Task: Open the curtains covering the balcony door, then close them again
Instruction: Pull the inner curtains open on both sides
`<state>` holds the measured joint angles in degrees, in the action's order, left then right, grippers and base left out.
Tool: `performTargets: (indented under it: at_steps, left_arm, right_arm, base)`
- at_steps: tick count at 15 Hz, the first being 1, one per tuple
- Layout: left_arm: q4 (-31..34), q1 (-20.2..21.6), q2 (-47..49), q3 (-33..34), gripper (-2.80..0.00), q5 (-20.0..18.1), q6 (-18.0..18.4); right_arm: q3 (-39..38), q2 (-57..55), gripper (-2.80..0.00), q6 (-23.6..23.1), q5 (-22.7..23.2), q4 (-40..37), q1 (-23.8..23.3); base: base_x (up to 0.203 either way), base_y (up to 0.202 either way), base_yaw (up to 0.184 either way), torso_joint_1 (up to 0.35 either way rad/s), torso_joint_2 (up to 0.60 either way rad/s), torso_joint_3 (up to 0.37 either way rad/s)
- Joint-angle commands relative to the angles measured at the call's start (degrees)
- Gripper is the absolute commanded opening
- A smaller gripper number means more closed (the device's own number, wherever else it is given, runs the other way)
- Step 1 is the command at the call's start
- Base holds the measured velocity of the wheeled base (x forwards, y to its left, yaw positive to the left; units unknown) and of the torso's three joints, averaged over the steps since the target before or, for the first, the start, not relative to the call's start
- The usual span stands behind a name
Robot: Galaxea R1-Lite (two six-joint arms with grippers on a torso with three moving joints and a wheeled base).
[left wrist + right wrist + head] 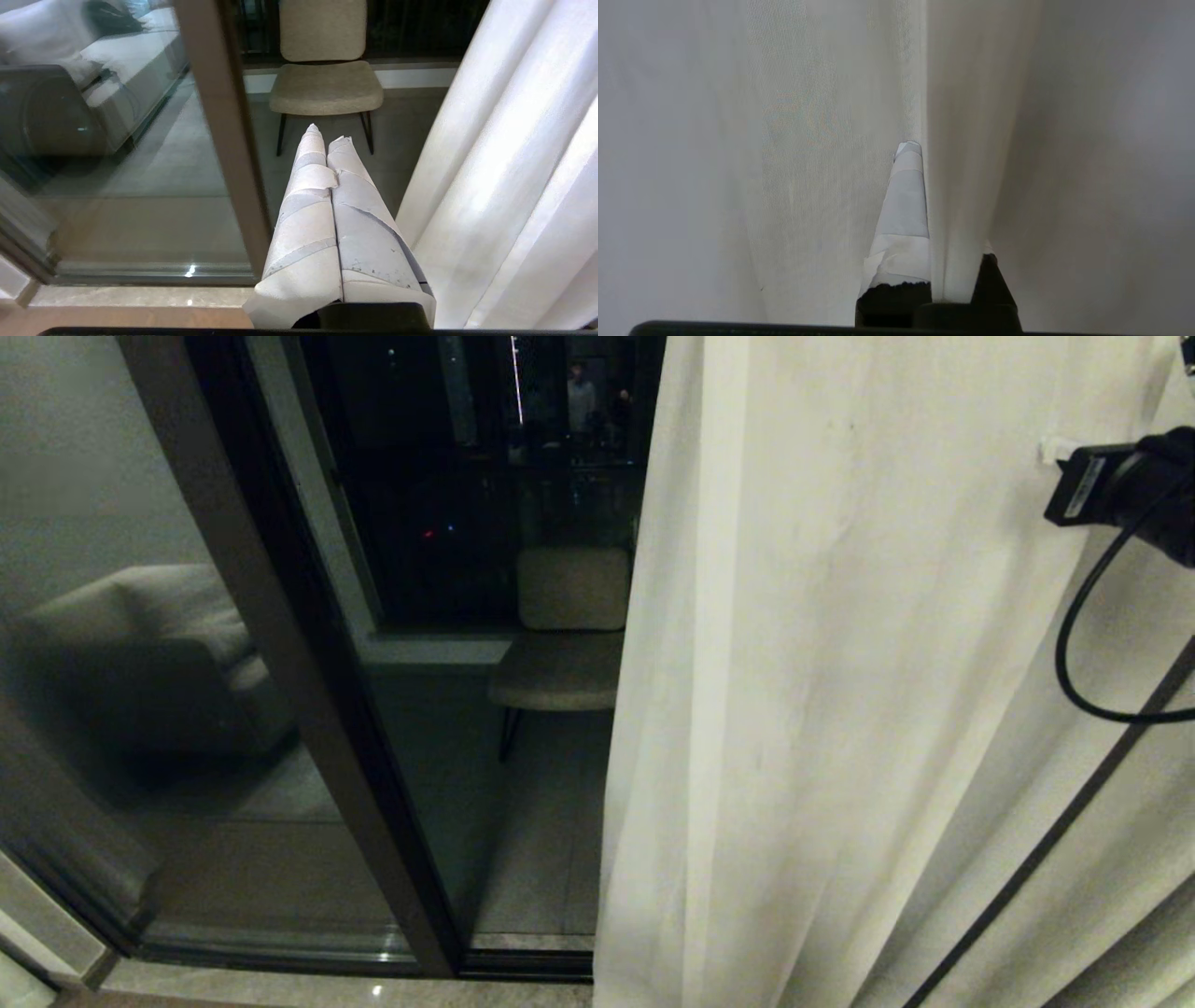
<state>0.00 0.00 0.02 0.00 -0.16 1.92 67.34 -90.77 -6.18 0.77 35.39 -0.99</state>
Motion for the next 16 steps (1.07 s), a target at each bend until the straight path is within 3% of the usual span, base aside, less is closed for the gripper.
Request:
performTargets:
  at_steps: [1,9,16]
  left_arm:
    - [0.04,0.0,-0.02,0.0,-2.8,-0.02,0.02]
    - [0.07,0.0,-0.02,0.0,-2.8,-0.02,0.02]
    - [0.09,0.0,-0.02,0.0,-2.8,-0.02,0.02]
  right_arm:
    - [-0.18,0.18,-2.8,-0.11,0.02,0.29,-0.37]
    - [-2.89,0.59,-2.8,-0.06,0.02,2.58,-0.41]
    - [-2.48,0.77,-2.8,-0.06,0.02,2.58,-0.67]
  base:
    - [0.0,-0.185,0.0,0.006,0.0,0.002]
    - [0.0,-0.188,-0.002,0.003,0.0,0.003]
    - [0.0,-0.023,-0.001,0.001,0.0,0.001]
